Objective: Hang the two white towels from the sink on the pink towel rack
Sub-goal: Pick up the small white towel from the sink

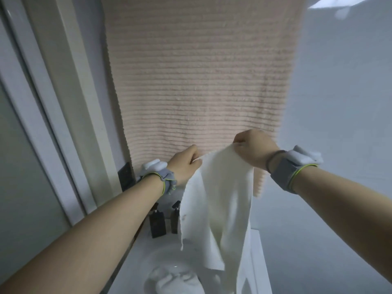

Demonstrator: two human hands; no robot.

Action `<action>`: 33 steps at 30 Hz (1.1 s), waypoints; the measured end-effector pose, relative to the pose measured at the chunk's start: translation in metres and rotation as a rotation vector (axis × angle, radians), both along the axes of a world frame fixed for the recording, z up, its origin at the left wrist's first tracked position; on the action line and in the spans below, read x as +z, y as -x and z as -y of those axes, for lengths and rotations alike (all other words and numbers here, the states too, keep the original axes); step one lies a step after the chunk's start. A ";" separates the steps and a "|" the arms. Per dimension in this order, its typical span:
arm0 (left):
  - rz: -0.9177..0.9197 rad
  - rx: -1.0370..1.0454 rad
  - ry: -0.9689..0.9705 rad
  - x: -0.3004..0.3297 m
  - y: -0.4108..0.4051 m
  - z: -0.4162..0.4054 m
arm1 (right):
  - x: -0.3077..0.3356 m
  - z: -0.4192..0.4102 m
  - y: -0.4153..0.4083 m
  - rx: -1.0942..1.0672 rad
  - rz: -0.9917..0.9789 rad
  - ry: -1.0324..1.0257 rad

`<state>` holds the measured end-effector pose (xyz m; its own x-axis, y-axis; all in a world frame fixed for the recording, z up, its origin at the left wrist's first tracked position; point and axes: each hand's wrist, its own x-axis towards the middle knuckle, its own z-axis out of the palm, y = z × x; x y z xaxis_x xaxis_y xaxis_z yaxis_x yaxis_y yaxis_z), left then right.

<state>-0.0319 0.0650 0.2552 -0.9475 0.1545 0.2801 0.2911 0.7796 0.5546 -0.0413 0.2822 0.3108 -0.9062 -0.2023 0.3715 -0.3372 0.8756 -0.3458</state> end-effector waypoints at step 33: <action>-0.389 0.448 0.184 0.095 0.020 -0.042 | 0.071 -0.121 -0.024 -0.563 -0.043 -0.037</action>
